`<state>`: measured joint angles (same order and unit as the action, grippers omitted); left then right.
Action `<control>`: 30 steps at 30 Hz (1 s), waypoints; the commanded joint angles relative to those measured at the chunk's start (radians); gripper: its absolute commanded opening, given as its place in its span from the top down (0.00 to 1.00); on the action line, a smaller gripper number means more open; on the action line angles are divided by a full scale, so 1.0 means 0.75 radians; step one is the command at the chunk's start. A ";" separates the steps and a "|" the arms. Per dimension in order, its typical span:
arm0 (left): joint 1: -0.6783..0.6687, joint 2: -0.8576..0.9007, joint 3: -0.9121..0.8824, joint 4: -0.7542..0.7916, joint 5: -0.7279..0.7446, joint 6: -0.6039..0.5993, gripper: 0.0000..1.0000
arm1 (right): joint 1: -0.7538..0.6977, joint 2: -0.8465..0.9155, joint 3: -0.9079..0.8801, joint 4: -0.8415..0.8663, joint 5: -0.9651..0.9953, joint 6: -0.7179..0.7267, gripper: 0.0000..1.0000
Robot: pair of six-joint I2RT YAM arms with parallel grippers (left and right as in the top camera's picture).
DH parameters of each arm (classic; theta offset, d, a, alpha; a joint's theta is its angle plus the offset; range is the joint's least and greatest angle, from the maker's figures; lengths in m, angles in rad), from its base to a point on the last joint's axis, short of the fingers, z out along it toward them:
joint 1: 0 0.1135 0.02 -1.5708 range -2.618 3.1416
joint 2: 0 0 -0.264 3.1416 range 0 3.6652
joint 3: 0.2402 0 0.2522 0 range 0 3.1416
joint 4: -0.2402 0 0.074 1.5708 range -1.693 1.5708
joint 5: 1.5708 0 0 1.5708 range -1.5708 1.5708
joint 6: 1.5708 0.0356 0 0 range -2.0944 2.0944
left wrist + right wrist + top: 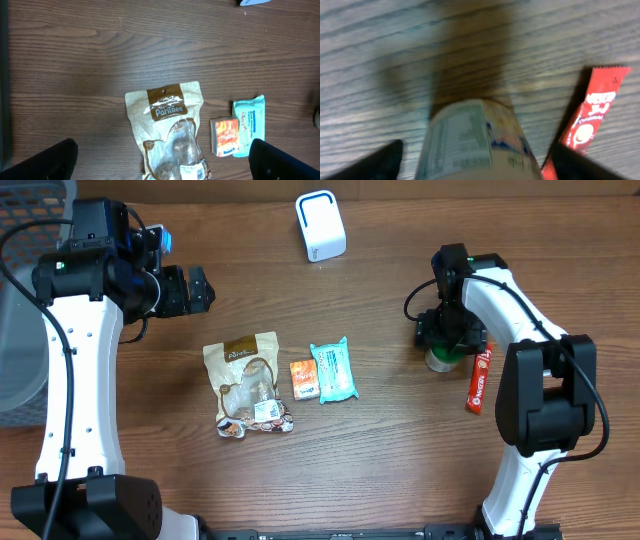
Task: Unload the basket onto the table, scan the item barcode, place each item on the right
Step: 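Carry the jar right and lower it beside the red stick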
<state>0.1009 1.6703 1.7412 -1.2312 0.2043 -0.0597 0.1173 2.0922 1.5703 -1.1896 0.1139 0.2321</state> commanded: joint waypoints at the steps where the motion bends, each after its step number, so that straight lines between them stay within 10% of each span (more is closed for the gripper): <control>1: 0.005 0.006 -0.005 0.002 -0.003 0.001 0.00 | -0.009 -0.021 -0.004 0.002 0.023 -0.007 0.00; 20: 0.005 0.006 -0.005 0.002 -0.003 0.001 0.00 | 0.031 -0.434 0.170 -0.027 -0.371 -0.007 0.04; 30: 0.005 0.006 -0.004 0.003 -0.003 0.001 0.00 | 0.186 -0.410 -0.027 0.119 -0.508 -0.007 0.62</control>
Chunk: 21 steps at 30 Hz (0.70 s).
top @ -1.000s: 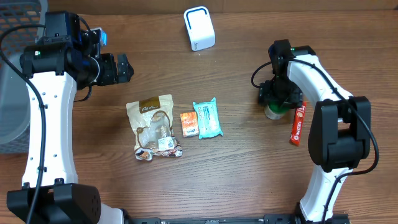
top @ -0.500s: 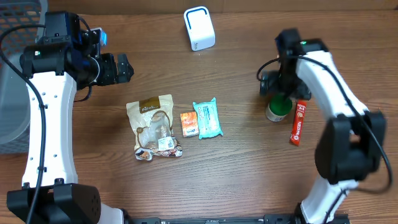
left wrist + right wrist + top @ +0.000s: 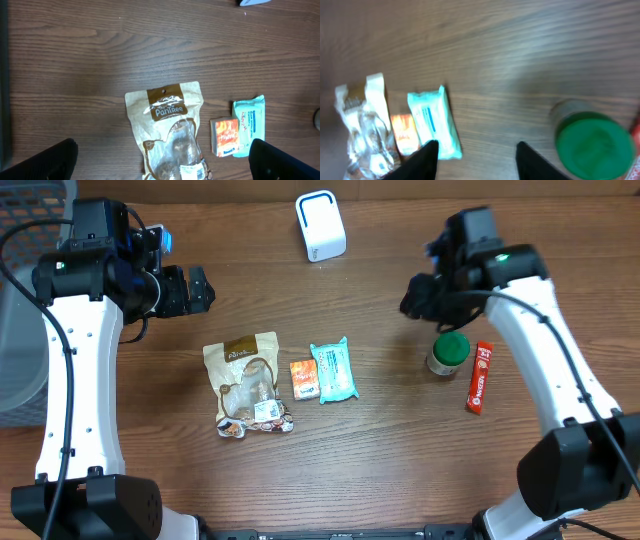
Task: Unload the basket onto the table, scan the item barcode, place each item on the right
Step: 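Carry the jar right and lower it beside the red stick, then move the open right gripper left over the teal wipes pack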
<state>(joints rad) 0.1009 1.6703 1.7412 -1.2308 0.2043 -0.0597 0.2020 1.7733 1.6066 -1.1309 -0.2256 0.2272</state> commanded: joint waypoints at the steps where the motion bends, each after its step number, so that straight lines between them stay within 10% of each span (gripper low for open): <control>1: 0.005 0.006 -0.005 0.002 -0.003 0.001 0.00 | 0.109 0.015 -0.117 0.081 -0.055 0.001 0.68; 13: 0.005 0.006 -0.004 0.002 -0.003 0.001 0.00 | 0.547 0.015 -0.640 0.846 -0.055 0.258 0.76; 21: 0.005 0.006 -0.004 0.002 -0.003 0.001 0.00 | 0.752 0.015 -0.719 1.097 -0.050 0.291 0.62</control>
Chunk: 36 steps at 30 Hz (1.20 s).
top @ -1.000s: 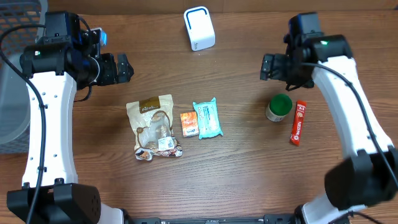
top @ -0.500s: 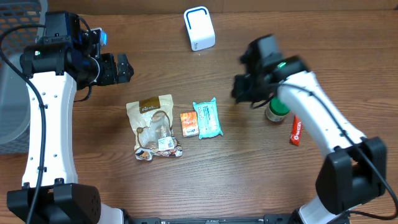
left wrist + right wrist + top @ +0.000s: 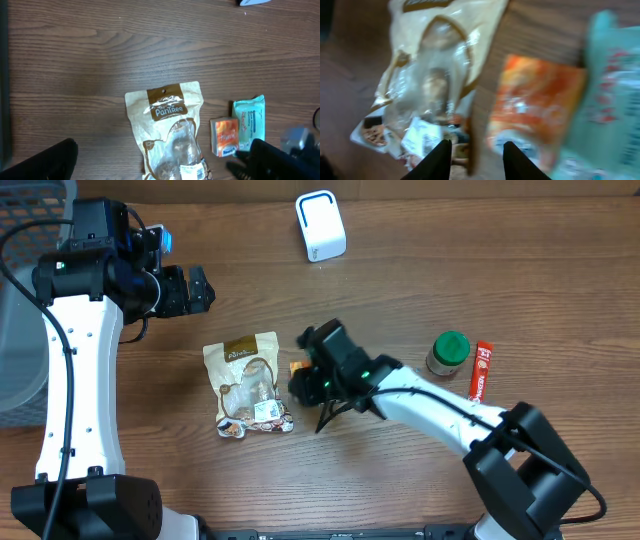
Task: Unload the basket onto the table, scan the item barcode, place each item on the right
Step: 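Move the open right gripper left over the teal wipes pack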
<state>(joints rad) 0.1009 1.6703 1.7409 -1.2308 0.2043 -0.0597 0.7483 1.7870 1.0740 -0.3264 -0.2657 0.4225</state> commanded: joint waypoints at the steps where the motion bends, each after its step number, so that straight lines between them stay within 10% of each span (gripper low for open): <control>1: 0.005 0.006 -0.004 0.002 -0.003 0.001 0.00 | 0.033 -0.004 -0.009 0.032 0.003 0.031 0.62; 36: 0.005 0.006 -0.004 0.002 -0.003 0.001 0.00 | -0.010 0.035 -0.011 -0.053 0.231 0.096 0.46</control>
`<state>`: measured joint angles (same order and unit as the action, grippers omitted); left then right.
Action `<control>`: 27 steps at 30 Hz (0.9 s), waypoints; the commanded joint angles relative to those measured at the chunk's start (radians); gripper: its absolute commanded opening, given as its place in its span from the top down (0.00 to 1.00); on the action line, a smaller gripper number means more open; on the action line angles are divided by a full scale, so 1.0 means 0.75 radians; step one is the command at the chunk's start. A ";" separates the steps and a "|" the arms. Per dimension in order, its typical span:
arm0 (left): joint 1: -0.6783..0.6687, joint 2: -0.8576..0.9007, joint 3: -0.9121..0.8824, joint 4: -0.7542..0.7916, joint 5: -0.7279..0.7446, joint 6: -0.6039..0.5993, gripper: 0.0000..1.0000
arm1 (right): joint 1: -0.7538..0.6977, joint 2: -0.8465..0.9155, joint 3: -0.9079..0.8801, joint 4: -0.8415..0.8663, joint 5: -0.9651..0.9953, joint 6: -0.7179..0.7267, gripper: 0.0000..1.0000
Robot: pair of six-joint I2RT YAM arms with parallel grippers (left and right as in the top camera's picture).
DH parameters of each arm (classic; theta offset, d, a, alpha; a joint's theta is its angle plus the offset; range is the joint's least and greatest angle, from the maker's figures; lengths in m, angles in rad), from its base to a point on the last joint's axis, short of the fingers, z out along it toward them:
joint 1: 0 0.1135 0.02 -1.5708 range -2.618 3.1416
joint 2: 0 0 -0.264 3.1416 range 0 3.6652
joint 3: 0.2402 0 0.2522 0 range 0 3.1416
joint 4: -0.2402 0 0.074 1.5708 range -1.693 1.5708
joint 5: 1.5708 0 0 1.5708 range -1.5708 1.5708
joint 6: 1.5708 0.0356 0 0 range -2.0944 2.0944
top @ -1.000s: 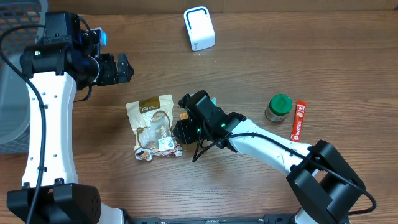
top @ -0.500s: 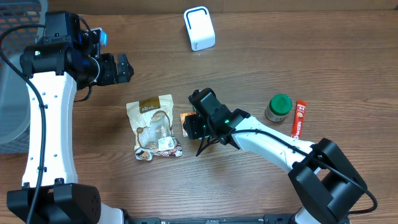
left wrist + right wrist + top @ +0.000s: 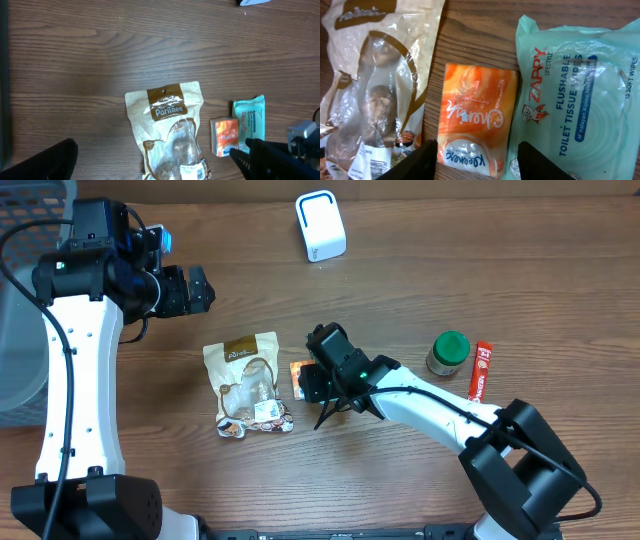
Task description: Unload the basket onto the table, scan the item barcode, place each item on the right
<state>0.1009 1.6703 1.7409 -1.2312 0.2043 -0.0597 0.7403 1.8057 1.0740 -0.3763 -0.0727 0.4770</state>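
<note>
Three items lie mid-table: a brown snack pouch (image 3: 248,385), a small orange tissue packet (image 3: 476,125) and a teal wipes pack (image 3: 575,100). The white scanner (image 3: 320,225) stands at the back. My right gripper (image 3: 477,162) is open low over the orange packet, one finger (image 3: 422,160) on its pouch side and the other on the teal pack's edge. Whether it touches the packet I cannot tell. In the overhead view the right arm (image 3: 335,370) hides most of the teal pack. My left gripper (image 3: 190,288) hangs open at the far left, holding nothing.
A green-lidded bottle (image 3: 448,352) and a red sachet (image 3: 479,377) sit to the right. A grey basket (image 3: 20,290) stands at the left edge. The left wrist view shows the pouch (image 3: 167,130) and the orange packet (image 3: 225,137) from above.
My right gripper has shifted slightly right, from over the seam between pouch and orange packet to squarely over the packet's lower end. The left arm has not moved.
My right gripper stood around the green-lidded bottle at the right. Then it was above and left of the bottle, which stayed standing. Then it was at mid-table over the pouch and orange packet, and now open over the packet. The left arm stayed still throughout.
</note>
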 commanded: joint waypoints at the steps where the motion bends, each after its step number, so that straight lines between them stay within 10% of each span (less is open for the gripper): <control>1: 0.005 0.006 -0.004 0.002 -0.003 0.001 0.00 | 0.001 0.010 -0.011 0.016 -0.047 0.023 0.46; 17: 0.005 0.006 -0.004 0.002 -0.003 0.001 0.00 | 0.037 -0.011 -0.007 0.037 -0.095 0.063 0.27; 27: 0.005 0.006 -0.004 0.002 -0.003 0.001 0.00 | -0.096 -0.431 0.001 -0.173 -0.037 0.107 0.16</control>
<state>0.1009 1.6703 1.7409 -1.2312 0.2043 -0.0597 0.6750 1.6012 1.0718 -0.4877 -0.1314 0.5537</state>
